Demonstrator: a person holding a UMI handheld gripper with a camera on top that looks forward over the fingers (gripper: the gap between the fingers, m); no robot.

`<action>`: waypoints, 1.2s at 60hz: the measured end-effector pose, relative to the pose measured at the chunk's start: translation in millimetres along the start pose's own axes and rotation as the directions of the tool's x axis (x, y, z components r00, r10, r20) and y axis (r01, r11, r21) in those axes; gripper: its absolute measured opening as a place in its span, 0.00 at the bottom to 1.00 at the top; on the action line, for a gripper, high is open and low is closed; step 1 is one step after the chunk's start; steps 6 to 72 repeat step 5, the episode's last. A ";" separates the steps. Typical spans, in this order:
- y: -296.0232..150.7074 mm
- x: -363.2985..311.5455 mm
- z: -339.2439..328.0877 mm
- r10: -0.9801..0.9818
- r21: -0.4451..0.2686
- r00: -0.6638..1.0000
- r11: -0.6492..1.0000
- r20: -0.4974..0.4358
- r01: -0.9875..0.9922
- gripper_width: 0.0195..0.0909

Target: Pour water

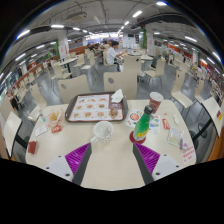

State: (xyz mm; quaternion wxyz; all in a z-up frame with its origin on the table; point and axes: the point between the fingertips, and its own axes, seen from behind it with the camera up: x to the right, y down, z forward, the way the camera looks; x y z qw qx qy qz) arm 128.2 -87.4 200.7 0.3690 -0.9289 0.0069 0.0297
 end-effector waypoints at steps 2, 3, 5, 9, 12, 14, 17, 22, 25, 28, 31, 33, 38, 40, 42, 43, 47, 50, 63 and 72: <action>0.7 -1.4 1.7 0.002 0.001 1.000 1.000 0.006 -0.002 0.92; 1.1 -2.2 2.5 0.004 0.002 1.000 1.000 0.009 -0.004 0.91; 2.2 -3.9 4.1 0.012 0.002 1.000 1.000 0.014 -0.012 0.92; 2.2 -3.9 4.1 0.012 0.002 1.000 1.000 0.014 -0.012 0.92; 2.2 -3.9 4.1 0.012 0.002 1.000 1.000 0.014 -0.012 0.92; 2.2 -3.9 4.1 0.012 0.002 1.000 1.000 0.014 -0.012 0.92; 2.2 -3.9 4.1 0.012 0.002 1.000 1.000 0.014 -0.012 0.92; 2.2 -3.9 4.1 0.012 0.002 1.000 1.000 0.014 -0.012 0.92; 2.2 -3.9 4.1 0.012 0.002 1.000 1.000 0.014 -0.012 0.92; 2.2 -3.9 4.1 0.012 0.002 1.000 1.000 0.014 -0.012 0.92; 2.2 -3.9 4.1 0.012 0.002 1.000 1.000 0.014 -0.012 0.92; 2.2 -3.9 4.1 0.012 0.002 1.000 1.000 0.014 -0.012 0.92; 2.2 -3.9 4.1 0.012 0.002 1.000 1.000 0.014 -0.012 0.92; 2.2 -3.9 4.1 0.012 0.002 1.000 1.000 0.014 -0.012 0.92; 2.2 -3.9 4.1 0.012 0.002 1.000 1.000 0.014 -0.012 0.92; 2.2 -3.9 4.1 0.012 0.002 1.000 1.000 0.014 -0.012 0.92; 2.2 -3.9 4.1 0.012 0.002 1.000 1.000 0.014 -0.012 0.92; 2.2 -3.9 4.1 0.012 0.002 1.000 1.000 0.014 -0.012 0.92; 2.2 -3.9 4.1 0.012 0.002 1.000 1.000 0.014 -0.012 0.92; 2.2 -3.9 4.1 0.012 0.002 1.000 1.000 0.014 -0.012 0.92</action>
